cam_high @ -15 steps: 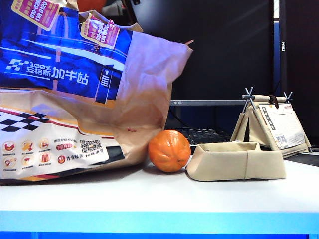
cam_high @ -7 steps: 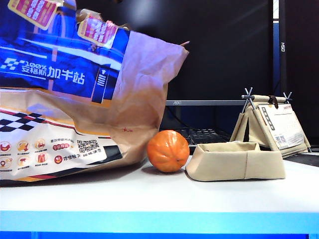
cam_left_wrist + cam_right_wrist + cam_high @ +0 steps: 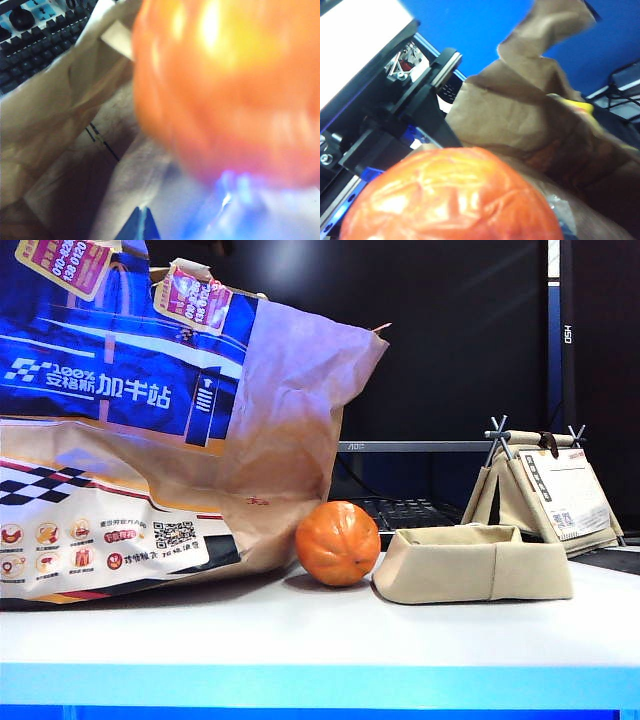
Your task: Open the paper bag and put two oranges into the paper bag.
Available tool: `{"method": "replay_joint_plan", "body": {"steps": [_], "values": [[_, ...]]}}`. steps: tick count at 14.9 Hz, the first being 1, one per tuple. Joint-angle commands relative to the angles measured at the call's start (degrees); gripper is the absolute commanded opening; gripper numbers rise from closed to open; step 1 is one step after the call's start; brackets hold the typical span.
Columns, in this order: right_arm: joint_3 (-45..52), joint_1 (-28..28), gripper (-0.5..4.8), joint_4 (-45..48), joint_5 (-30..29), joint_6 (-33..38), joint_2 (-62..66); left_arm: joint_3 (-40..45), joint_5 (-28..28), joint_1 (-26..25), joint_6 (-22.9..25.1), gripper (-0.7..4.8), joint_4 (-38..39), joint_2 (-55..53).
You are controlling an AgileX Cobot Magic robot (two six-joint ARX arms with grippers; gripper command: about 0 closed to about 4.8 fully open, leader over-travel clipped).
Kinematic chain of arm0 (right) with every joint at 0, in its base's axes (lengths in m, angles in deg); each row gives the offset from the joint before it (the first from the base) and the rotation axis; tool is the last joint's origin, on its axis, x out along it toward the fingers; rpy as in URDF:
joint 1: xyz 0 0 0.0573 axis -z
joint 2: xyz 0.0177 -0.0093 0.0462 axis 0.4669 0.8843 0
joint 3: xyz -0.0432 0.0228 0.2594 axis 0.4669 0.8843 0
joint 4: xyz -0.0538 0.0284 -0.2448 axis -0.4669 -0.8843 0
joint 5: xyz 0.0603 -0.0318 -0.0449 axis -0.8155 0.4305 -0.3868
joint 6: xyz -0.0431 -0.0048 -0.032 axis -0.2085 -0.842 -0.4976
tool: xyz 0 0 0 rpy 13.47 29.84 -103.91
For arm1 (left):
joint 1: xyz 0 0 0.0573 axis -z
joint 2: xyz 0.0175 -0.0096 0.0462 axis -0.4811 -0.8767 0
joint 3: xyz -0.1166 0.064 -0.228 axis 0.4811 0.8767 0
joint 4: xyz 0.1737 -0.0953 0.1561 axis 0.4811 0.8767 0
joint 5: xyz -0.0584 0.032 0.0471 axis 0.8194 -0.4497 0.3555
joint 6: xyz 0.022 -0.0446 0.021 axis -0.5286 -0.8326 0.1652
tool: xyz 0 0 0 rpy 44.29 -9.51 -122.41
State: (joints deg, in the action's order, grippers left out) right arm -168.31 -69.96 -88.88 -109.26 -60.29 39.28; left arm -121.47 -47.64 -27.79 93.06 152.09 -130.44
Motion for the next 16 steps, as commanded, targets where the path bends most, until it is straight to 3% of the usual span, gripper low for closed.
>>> {"method": "replay_joint_plan", "body": {"steps": [1,7,8,9,12,13,14,16], "values": [[-0.20,-0.90,-0.06,2.78,3.04,-0.63,0.83,-0.20,2.45,-0.02,0.33,-0.06,-0.50,0.17],[-0.20,-0.50,0.05,5.09,5.11,-0.63,3.63,-0.20,2.60,-0.02,0.33,-0.06,-0.24,0.20],[-0.20,-0.52,1.95,5.79,6.80,-0.63,3.63,-0.20,2.60,0.00,0.33,-0.06,-0.22,0.20],[-0.24,-0.57,3.37,6.23,8.76,-0.55,3.63,-0.20,2.60,0.00,0.33,-0.06,-0.26,0.20],[-0.24,-0.46,3.44,7.45,9.35,-0.22,3.61,-0.20,2.58,0.00,0.33,-0.06,-0.66,0.20],[-0.24,-0.46,4.32,7.65,10.47,-0.13,3.61,-0.20,2.60,0.00,0.33,-0.06,-1.16,0.20],[-0.24,-0.48,4.79,7.63,11.50,0.00,3.61,-0.20,2.62,0.00,0.31,-0.06,-1.42,0.20],[-0.24,-0.50,4.79,8.07,12.39,0.07,3.61,-0.20,2.62,-0.02,0.31,-0.06,-1.77,0.17]]}}
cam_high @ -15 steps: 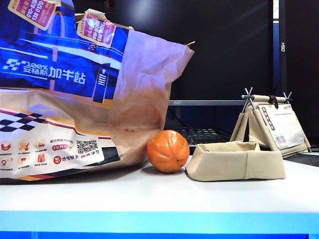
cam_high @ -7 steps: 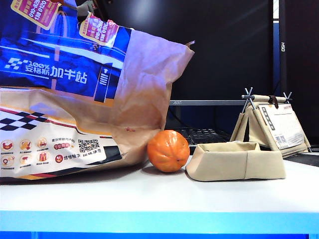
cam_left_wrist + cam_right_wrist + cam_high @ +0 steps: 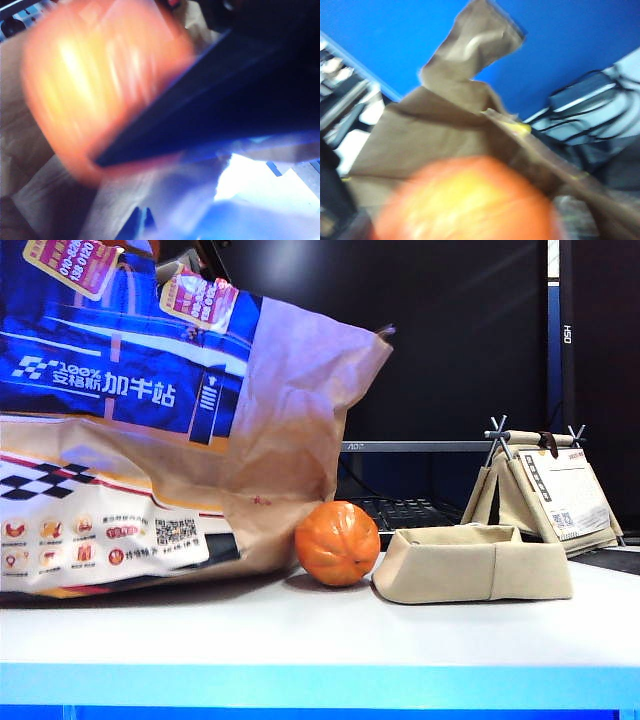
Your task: Open the paper bag and put two oranges into the paper bag.
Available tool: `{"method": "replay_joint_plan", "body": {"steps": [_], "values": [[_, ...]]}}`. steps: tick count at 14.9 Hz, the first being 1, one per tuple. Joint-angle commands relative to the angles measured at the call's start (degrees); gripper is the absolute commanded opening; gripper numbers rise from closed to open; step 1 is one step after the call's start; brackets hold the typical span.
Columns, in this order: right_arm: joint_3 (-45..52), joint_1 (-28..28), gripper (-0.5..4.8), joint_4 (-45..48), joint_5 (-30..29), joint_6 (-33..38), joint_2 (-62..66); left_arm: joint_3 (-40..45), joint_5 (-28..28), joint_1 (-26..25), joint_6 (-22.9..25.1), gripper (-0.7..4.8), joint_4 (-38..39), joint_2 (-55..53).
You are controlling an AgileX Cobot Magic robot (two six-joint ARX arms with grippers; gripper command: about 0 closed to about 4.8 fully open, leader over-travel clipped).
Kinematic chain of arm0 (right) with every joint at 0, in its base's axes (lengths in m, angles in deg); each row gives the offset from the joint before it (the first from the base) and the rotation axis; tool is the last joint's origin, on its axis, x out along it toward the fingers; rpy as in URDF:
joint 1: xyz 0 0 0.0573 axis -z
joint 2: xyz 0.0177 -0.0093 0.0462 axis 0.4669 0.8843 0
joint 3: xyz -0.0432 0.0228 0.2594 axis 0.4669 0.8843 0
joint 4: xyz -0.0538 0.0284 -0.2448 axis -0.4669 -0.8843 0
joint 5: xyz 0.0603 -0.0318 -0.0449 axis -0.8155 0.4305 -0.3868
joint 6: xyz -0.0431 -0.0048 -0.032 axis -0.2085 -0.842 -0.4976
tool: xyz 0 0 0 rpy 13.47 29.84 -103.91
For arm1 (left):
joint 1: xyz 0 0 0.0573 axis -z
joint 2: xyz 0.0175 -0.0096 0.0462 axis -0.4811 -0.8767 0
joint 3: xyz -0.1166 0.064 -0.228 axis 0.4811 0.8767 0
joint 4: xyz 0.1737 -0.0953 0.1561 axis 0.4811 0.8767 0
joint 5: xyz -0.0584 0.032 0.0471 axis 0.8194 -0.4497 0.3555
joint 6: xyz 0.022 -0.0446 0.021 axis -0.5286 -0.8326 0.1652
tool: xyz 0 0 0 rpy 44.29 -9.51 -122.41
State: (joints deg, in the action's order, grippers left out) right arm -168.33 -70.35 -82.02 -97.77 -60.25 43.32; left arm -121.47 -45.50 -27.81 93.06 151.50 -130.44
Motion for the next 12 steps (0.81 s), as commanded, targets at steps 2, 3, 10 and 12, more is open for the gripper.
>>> {"method": "replay_joint_plan", "body": {"steps": [2,3,10,12], "values": [[-0.26,-0.11,4.79,3.21,1.11,1.18,-0.52,-0.20,0.46,0.00,0.09,-0.06,-1.95,0.15],[-0.33,-0.09,4.79,4.28,1.14,1.29,-0.63,-0.20,0.46,0.00,0.09,-0.06,-2.34,0.15],[-0.33,0.26,4.67,-2.19,13.94,-10.88,-13.81,-0.17,0.46,-0.04,-0.13,-0.06,-5.18,0.11],[-0.28,0.37,4.67,-18.73,31.23,-19.61,-19.89,-0.17,0.44,-0.04,-0.31,-0.06,-5.57,0.11]]}}
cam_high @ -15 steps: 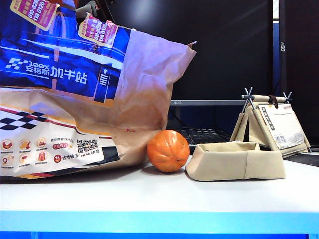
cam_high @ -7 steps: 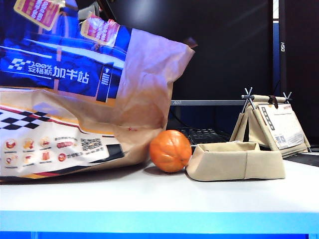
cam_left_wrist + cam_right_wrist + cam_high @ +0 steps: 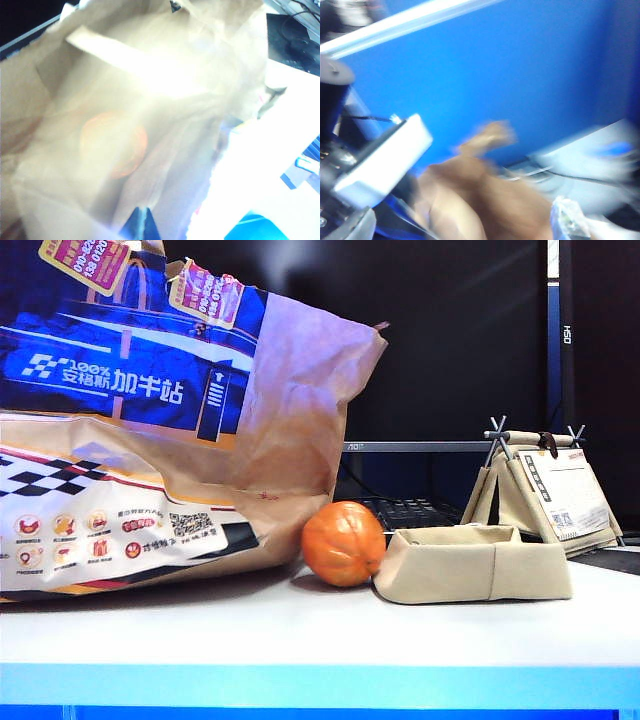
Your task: Open the paper bag and put two oranges into the paper bag.
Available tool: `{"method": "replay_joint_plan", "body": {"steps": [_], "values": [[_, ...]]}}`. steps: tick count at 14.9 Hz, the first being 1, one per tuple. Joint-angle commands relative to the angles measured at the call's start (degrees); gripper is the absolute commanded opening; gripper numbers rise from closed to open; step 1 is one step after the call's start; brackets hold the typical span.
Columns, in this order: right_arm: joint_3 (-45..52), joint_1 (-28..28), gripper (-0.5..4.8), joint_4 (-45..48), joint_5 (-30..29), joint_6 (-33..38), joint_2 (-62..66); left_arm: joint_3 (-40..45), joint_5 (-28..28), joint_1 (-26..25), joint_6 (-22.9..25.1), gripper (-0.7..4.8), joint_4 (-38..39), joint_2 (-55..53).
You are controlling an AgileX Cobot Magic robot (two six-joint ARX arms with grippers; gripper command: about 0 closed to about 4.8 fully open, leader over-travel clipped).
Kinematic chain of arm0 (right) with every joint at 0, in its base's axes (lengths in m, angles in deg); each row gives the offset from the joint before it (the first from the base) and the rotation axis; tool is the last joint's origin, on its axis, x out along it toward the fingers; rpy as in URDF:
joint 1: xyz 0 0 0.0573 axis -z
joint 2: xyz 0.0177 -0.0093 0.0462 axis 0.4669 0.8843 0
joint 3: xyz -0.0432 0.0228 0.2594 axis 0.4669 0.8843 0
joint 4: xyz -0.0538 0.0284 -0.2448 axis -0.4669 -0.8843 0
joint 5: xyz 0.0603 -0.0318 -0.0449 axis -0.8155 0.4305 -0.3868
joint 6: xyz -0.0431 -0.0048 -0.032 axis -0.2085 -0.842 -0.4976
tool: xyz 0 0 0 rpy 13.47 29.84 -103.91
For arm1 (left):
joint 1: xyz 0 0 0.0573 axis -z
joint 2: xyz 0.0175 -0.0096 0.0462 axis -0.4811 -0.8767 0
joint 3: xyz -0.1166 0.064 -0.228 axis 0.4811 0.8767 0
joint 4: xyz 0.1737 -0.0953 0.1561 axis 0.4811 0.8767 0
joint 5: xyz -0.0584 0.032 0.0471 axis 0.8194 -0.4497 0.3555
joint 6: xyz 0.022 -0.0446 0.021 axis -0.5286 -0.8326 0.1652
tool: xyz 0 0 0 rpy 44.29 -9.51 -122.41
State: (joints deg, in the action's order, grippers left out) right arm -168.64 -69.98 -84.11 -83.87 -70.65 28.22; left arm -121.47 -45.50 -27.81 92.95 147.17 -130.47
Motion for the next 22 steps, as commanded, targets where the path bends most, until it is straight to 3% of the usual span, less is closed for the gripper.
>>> {"method": "replay_joint_plan", "body": {"steps": [1,2,4,9,10,13,14,15,22], "values": [[0.07,0.00,4.68,-24.24,25.97,-11.85,-6.38,-0.17,0.44,-0.04,-0.20,-0.06,-1.38,0.13],[0.15,0.37,4.68,-34.12,35.08,-11.85,-7.13,-0.17,0.44,-0.04,-0.20,-0.06,-1.53,0.13],[1.55,2.43,4.68,-41.53,35.26,-7.82,-7.13,-0.17,0.44,-0.04,-0.68,-0.06,-1.29,0.15],[19.63,3.39,4.68,-33.14,35.19,-6.69,-7.61,-0.17,0.33,-0.11,-0.63,-0.06,-1.29,0.17],[23.78,4.46,4.68,-31.93,33.97,-6.62,-7.61,-0.17,0.22,-0.42,-0.63,-0.06,-1.05,0.20],[39.85,8.81,4.68,-18.62,14.82,-5.42,-7.61,-0.17,0.17,-0.79,-0.63,-0.06,-0.44,0.20],[42.10,9.53,4.68,-13.70,11.43,-4.50,-7.61,-0.17,0.17,-0.79,-0.63,-0.06,-0.37,0.20],[43.12,10.34,4.68,-10.27,11.02,-3.37,-7.15,-0.17,0.20,-0.76,-0.63,-0.06,-0.39,0.15],[45.92,10.82,4.72,-8.79,12.46,-3.34,-5.64,-0.17,0.17,-0.76,-0.66,-0.06,0.44,0.15]]}}
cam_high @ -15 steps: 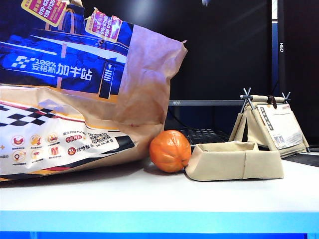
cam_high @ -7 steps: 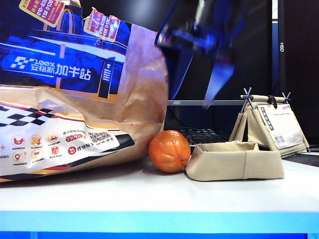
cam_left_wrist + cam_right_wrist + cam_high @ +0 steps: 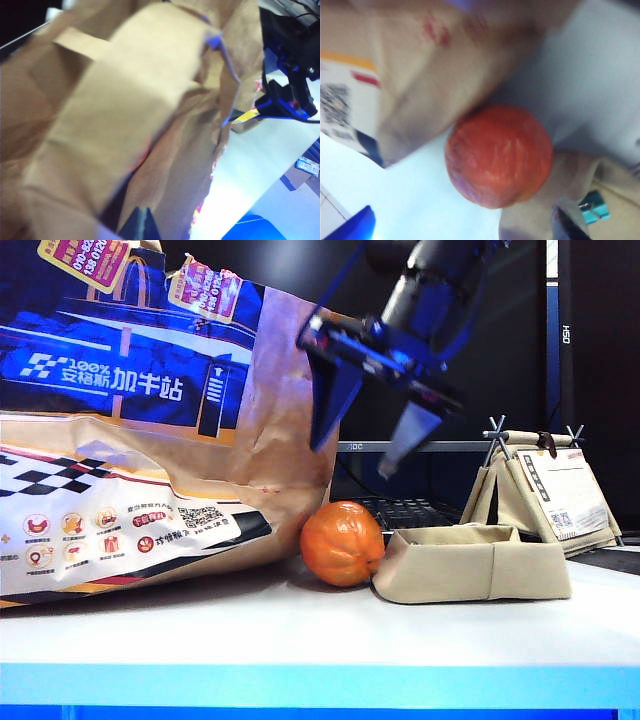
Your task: Open the paper bag and put two oranges into the paper bag.
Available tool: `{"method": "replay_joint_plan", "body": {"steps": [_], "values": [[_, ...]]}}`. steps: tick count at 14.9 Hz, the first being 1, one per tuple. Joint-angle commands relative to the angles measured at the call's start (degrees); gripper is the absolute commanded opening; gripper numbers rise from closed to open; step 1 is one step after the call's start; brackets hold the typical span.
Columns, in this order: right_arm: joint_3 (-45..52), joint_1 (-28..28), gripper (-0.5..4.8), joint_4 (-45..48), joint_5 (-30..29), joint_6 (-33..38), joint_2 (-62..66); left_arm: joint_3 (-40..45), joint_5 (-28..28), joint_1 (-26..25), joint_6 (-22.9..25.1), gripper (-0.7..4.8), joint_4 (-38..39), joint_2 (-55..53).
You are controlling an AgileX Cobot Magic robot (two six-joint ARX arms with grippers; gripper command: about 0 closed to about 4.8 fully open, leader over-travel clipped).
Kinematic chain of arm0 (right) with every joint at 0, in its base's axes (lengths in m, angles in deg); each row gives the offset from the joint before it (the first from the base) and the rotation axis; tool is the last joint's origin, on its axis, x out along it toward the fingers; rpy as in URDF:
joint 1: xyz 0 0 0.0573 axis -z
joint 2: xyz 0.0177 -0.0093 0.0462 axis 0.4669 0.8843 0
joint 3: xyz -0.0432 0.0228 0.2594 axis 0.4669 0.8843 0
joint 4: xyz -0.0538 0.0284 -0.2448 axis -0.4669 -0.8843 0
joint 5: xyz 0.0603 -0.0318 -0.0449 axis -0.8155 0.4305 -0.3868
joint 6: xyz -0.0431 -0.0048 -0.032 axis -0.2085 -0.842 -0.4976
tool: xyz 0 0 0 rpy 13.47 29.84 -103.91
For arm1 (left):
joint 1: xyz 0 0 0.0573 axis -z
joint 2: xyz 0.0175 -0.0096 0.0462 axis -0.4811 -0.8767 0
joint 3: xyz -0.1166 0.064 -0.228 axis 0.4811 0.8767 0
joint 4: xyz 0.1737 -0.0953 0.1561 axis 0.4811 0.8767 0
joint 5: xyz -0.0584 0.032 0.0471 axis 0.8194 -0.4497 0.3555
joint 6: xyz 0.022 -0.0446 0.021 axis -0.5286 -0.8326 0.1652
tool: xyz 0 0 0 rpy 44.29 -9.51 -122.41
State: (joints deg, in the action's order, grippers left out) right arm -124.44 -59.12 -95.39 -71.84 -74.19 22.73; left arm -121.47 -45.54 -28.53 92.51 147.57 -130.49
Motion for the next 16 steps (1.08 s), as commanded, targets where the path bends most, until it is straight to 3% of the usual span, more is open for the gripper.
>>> {"method": "replay_joint_plan", "body": {"steps": [1,16], "values": [[2.82,-0.04,4.72,4.11,0.42,0.22,0.17,-0.17,0.20,-0.04,-0.22,-0.06,0.04,0.17],[3.02,-0.13,4.71,11.26,-3.39,2.01,11.93,-0.17,-1.07,-0.04,-0.26,-0.06,1.53,0.15]]}}
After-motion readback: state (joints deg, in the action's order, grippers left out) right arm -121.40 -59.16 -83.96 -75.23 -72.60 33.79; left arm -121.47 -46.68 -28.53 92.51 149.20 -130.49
